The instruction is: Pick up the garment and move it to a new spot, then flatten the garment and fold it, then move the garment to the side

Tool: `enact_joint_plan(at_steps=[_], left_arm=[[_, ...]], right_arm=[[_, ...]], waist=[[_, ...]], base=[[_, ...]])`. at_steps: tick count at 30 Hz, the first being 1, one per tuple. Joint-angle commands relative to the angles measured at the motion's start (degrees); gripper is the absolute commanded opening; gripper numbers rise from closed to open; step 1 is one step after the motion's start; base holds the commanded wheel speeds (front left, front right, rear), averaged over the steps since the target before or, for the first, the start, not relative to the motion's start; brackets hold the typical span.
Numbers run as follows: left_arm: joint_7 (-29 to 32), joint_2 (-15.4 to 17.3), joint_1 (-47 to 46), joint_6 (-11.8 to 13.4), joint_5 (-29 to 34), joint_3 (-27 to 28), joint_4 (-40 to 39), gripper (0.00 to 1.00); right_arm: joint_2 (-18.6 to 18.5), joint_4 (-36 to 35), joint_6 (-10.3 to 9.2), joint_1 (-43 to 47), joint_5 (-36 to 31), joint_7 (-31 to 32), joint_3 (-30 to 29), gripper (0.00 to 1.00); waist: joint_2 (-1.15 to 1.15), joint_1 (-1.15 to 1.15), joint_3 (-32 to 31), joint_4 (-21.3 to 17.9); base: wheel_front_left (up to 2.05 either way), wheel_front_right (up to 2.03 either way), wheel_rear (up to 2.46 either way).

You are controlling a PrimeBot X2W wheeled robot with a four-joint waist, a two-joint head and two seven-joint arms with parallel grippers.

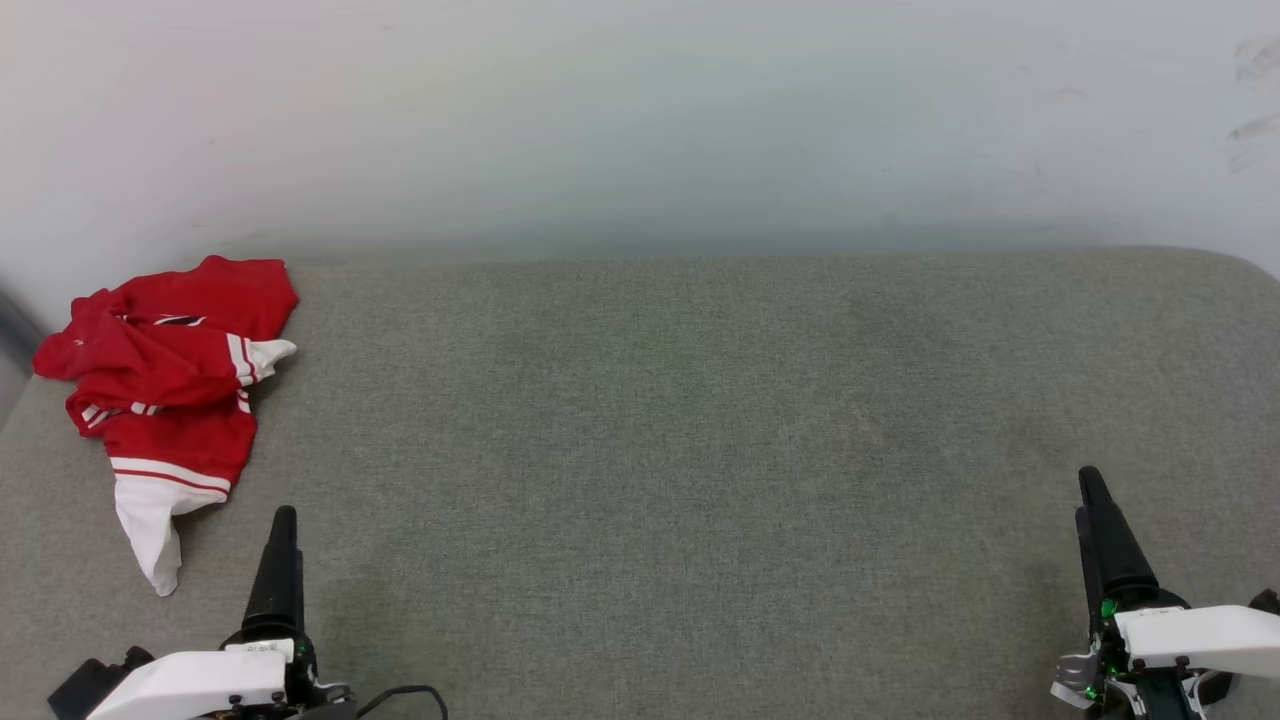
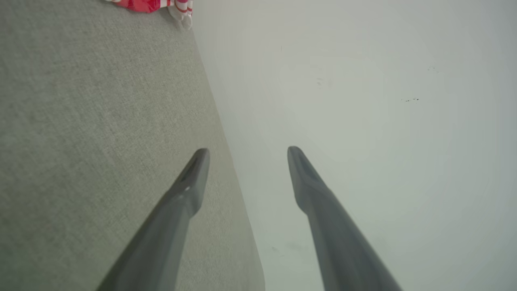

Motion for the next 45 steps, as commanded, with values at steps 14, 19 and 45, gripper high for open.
enact_joint_plan(at_steps=[14,19,45], left_arm=[[-3.21,0.16,-0.35,-0.09,15.80,2.38,-7.76,1.00],[-4.21,0.17,0.08,0.98,23.39,1.06,-11.13,1.00],[-8.58,0.20,3.71,2.98,50.95,-7.14,-19.06,1.00]], right_arm=[[-0.04,-9.41,0.00,-0.64,-22.85,-3.24,1.33,1.00],[-0.05,-13.04,0.00,-1.06,-31.05,-4.23,2.01,1.00],[-0.43,-17.09,0.00,1.14,-56.01,-8.68,6.87,1.00]], waist=[[0.00,0.00,0.47,-0.11],[0.00,0.00,0.72,-0.21],[0.00,0.00,0.94,-0.69]], base=[[0.00,0.00,0.00],[0.00,0.00,0.00],[0.00,0.00,0.00]])
